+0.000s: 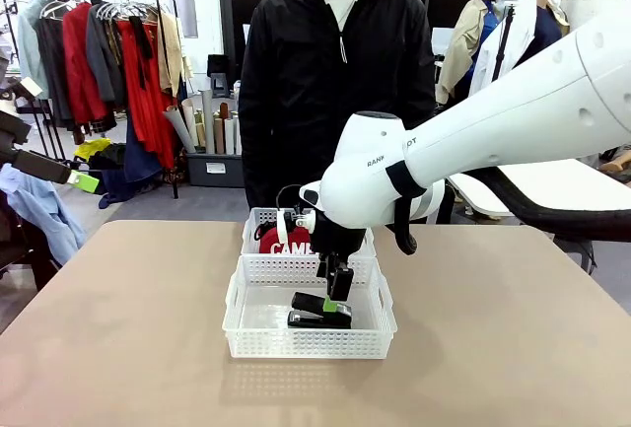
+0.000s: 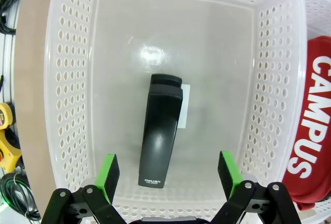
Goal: Distribute items into two baskets.
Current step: Place the picked Stapler into the Organizing basket as instructed by the person.
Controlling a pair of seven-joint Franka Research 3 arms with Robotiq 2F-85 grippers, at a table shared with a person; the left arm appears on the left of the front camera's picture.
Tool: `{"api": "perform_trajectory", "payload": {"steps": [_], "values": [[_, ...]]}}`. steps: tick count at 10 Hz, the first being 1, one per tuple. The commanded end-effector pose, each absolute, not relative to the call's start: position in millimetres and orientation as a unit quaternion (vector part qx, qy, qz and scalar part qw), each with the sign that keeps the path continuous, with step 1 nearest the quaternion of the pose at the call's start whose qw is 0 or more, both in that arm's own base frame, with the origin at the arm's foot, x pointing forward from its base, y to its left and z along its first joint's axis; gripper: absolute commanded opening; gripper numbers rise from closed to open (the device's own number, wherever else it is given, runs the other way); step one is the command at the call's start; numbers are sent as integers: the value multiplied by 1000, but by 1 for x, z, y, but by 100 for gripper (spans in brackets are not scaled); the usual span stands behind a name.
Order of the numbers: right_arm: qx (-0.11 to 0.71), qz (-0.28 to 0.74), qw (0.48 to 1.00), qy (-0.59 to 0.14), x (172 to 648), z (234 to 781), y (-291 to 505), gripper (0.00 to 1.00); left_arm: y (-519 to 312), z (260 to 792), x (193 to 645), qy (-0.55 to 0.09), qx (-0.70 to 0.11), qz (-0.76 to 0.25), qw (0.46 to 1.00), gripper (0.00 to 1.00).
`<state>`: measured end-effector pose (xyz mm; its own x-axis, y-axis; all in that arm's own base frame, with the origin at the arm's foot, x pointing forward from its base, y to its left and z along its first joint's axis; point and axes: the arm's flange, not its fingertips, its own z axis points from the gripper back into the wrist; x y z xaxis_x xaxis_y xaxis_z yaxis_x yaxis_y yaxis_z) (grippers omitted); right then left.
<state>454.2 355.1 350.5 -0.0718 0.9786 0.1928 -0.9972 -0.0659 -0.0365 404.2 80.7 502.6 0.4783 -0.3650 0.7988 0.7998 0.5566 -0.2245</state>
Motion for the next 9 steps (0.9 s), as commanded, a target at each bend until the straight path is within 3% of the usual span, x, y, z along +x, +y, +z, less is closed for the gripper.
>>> {"api": "perform_trajectory", "payload": {"steps": [1,4,6,9], "values": [[57,728,678,-82,454,353,355,100,79,502,402,-369,-309,-355,801,100],[58,728,679,-79,454,351,355,100,79,502,402,-369,-309,-355,801,100],[-7,657,747,-106,451,409,312,100,79,502,402,-369,-309,-355,801,100],[34,560,817,-133,434,471,234,100,79,502,402,-369,-309,-355,801,100]]}}
